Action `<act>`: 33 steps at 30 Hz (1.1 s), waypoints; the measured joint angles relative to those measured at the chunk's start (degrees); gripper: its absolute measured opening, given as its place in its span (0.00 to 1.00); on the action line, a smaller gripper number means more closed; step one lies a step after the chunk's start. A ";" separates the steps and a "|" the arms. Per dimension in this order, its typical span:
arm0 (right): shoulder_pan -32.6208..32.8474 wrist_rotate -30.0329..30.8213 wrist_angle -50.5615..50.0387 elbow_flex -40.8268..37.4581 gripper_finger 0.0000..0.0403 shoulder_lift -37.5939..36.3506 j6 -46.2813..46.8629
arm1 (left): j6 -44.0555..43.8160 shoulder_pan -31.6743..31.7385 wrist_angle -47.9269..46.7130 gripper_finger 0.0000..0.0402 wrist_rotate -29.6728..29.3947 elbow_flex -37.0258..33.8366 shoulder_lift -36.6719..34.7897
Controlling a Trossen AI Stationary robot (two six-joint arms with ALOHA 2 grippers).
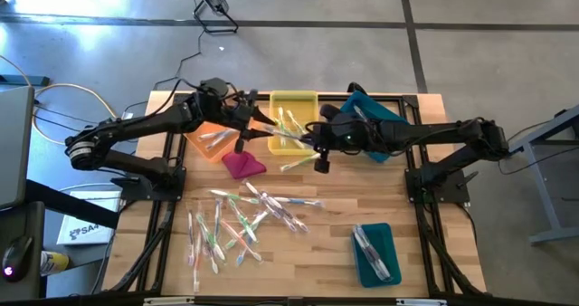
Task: Pick & Place Toothbrushes
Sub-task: Put the blue toothbrush into the orange bin
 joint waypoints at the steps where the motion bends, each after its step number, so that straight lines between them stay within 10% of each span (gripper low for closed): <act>1: 0.00 -0.06 0.89 0.00 0.01 0.00 -0.35 | -0.54 0.00 1.84 0.33 0.79 0.00 0.05; 33: -0.50 -0.25 3.95 0.00 0.01 0.09 -1.42 | 0.53 -9.42 17.18 0.33 -5.16 -0.02 4.18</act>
